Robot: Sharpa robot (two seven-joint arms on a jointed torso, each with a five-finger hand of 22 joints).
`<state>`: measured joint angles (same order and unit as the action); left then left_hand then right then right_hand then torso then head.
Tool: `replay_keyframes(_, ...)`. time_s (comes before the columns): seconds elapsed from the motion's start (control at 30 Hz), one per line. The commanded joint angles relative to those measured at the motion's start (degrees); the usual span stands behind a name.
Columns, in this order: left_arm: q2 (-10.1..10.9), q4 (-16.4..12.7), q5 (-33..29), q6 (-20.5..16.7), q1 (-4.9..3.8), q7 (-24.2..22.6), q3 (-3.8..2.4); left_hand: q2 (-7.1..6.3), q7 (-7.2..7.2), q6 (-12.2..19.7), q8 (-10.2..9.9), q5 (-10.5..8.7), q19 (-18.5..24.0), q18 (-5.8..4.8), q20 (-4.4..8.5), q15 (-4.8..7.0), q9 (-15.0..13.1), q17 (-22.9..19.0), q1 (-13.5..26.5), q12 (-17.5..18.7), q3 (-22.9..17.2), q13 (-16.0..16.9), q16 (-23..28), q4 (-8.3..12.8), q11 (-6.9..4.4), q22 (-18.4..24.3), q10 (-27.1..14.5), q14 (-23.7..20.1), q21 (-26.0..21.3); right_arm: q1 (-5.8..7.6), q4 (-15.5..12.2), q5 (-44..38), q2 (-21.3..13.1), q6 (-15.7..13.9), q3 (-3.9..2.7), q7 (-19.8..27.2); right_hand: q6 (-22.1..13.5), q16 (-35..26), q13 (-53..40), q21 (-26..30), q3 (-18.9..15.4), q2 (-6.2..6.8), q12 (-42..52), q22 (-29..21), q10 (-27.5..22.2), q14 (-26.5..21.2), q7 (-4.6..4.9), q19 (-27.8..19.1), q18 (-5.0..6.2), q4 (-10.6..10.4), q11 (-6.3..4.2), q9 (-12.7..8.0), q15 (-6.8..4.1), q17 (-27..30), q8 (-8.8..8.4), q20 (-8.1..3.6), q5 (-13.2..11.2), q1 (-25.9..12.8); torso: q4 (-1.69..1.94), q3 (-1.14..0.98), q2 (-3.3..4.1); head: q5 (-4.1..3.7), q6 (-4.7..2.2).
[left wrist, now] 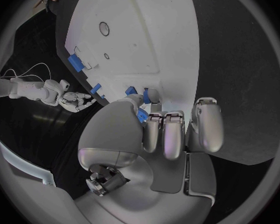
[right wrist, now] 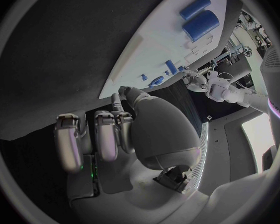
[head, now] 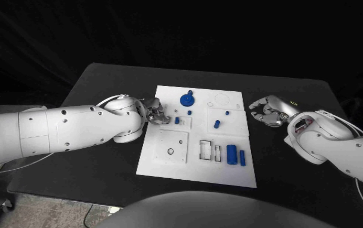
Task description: Assemble the parts on the task board
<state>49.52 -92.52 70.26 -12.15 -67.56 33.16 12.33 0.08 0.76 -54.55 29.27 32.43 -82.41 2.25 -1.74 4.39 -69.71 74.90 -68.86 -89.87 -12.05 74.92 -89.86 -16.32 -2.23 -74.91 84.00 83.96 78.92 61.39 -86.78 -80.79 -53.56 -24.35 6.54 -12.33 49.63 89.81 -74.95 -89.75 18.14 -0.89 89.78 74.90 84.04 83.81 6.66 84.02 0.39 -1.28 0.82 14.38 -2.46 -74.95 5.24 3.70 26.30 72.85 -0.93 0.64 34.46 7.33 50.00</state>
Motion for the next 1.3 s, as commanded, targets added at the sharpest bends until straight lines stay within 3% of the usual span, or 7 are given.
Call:
replay_keyframes(0.03,-0.1,0.1,0.2,1.6,0.09,0.1,0.07,0.86,0.57,-0.2,-0.6,-12.04,0.2,0.6,-0.35,0.01,0.8,15.1,5.0,-0.1,2.2,15.1,-0.1,-0.2,0.17,-11.2,6.0,6.0,-0.2,-0.07,0.0,-0.4,0.0,0.1,0.01,0.0,0.1,0.2,-15.0,-0.3,0.3,0.14,0.2,15.1,6.0,6.2,-0.02,6.0,-0.39,0.0,0.49,-0.1,0.38,-15.1,0.02,0.55,0.3,0.0,-0.01,0.0,0.01,0.0,0.0)
replay_keyframes(0.17,-0.2,0.4,-0.3,2.0,0.11,-0.2,0.07,1.28,1.07,-0.3,-2.2,-22.77,0.2,0.66,-0.65,-0.38,2.6,15.1,13.0,-0.1,6.8,15.1,-0.1,-0.4,0.61,-11.2,6.0,6.0,-0.4,-0.1,0.0,-0.4,0.1,0.1,0.01,0.0,0.1,0.2,-15.0,-0.3,0.3,0.14,0.2,15.1,6.0,6.2,-0.02,6.0,-0.39,0.0,0.49,-0.1,0.38,-15.1,0.02,0.55,0.3,0.0,-0.04,-0.01,-0.01,0.03,0.0)
replay_keyframes(0.53,-0.2,1.3,-2.7,2.7,0.12,-2.0,0.09,3.94,1.53,-1.0,-3.2,-28.59,0.5,0.74,-1.13,-0.83,4.7,15.1,20.3,-0.1,14.5,15.1,-0.1,-0.6,1.05,-11.1,6.0,6.0,-0.6,-0.15,0.1,-0.4,0.1,0.1,0.01,0.1,0.1,0.2,-15.0,-0.3,0.3,0.14,0.2,15.1,6.0,6.2,-0.01,6.0,-0.39,0.0,0.49,-0.1,0.38,-15.1,0.01,0.56,0.3,0.0,-0.06,0.0,0.01,-0.06,0.0)
replay_keyframes(0.63,-0.2,1.5,-3.3,2.6,0.12,-2.2,0.09,5.03,1.56,-1.2,-3.2,-29.05,0.5,0.74,-1.2,-0.87,4.9,15.1,21.3,-0.1,15.8,15.1,-0.1,-0.6,1.09,-11.1,6.0,6.0,-0.6,-0.16,0.1,-0.4,0.1,0.0,0.01,0.1,0.1,0.2,-15.0,-0.3,0.3,0.14,0.2,15.1,6.0,6.2,0.0,6.0,-0.39,0.0,0.5,-0.1,0.38,-15.1,0.01,0.56,0.4,0.0,-0.06,-0.01,0.03,-0.07,0.0)
replay_keyframes(0.77,-0.2,1.8,-4.1,2.1,0.12,-2.5,0.09,9.62,1.48,-1.7,-2.7,-28.52,0.5,0.74,-1.25,-0.89,4.9,15.1,24.5,-0.1,17.4,15.1,-0.1,-0.6,1.07,-11.1,6.0,6.0,-0.6,-0.18,0.2,-0.4,0.1,-0.1,0.01,0.1,0.1,0.2,-15.0,-0.3,0.3,0.14,0.2,15.1,6.0,6.2,0.0,6.0,-0.39,0.0,0.5,-0.1,0.38,-15.1,0.01,0.56,0.4,0.0,-0.09,0.01,0.01,-0.08,0.0)
replay_keyframes(0.93,-0.2,2.2,-5.2,1.0,0.12,-3.4,0.09,13.07,1.36,-2.0,-1.9,-27.05,0.4,0.73,-1.2,-0.84,4.5,15.1,25.6,-0.1,18.3,15.1,-0.1,-0.6,0.98,-11.2,6.0,6.0,-0.5,-0.2,0.2,-0.3,0.1,-0.1,0.01,0.1,0.1,0.2,-15.0,-0.3,0.3,0.13,0.2,15.1,6.0,6.2,0.01,6.0,-0.39,0.0,0.5,-0.1,0.38,-15.1,0.01,0.56,0.4,0.0,-0.02,-0.01,0.02,-0.13,0.0)
replay_keyframes(1.3,-0.6,2.6,-7.4,-0.2,0.12,-5.4,0.06,16.29,1.12,-2.3,-1.0,-24.14,0.2,0.65,-1.1,-0.68,4.1,15.1,24.8,-0.1,19.3,15.1,-0.1,-0.5,0.79,-11.3,6.0,6.0,-0.1,-0.24,0.3,-0.3,0.2,-0.3,0.01,0.2,0.1,0.2,-15.0,-0.3,0.3,0.13,0.2,15.1,6.0,6.2,0.01,6.0,-0.39,0.0,0.5,-0.1,0.38,-15.1,0.01,0.56,0.4,0.0,-0.06,0.02,0.04,-0.14,0.0)
